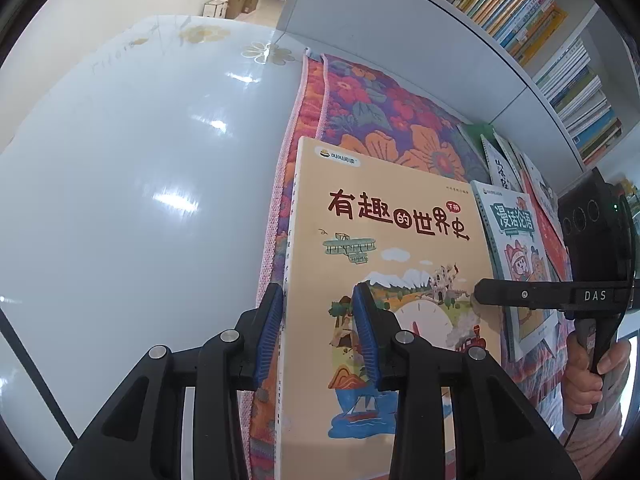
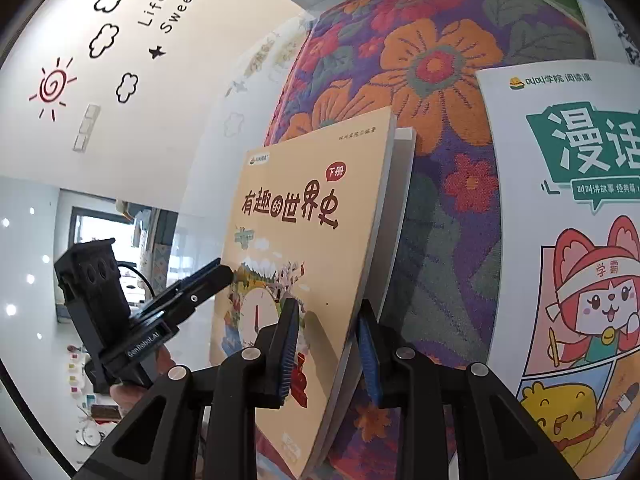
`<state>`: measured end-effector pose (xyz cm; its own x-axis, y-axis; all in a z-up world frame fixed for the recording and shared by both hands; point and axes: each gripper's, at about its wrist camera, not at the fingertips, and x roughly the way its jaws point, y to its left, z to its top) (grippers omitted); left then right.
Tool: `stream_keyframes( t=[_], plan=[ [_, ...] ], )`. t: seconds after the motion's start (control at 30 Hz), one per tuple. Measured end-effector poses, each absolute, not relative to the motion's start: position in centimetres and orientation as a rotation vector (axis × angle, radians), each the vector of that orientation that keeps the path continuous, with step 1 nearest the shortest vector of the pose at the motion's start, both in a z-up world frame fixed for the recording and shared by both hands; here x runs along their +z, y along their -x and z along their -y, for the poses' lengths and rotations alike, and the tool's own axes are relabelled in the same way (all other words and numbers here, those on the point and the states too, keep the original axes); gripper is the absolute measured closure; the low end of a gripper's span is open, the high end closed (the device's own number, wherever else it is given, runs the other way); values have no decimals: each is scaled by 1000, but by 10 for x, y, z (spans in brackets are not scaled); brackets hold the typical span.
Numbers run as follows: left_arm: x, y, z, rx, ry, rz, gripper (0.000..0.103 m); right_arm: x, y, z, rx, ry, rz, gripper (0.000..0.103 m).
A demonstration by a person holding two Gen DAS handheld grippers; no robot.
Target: Organize books
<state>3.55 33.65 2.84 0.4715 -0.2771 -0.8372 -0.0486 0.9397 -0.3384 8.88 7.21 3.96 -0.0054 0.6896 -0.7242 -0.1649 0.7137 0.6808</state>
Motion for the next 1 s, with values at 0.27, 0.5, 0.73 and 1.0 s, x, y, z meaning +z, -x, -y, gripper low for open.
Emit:
stream_keyframes(
  t=[0.27,0.5,0.73,1.0],
  plan=[
    [37,-28,-338,-129,319,-1043,69,39,-88,-57,700,-477,-1422,74],
    [33,-23,-335,-33,247,-1073,68,51,-80,-47,696,-478,-1387,70],
    [31,-23,-336,-22,261,-1090,68,54,-69,-55,699,-402,-1383,58],
    [53,-11,-334,10,252,-1061,68,50,-67,-38,675,-467,-1404,58]
  ],
)
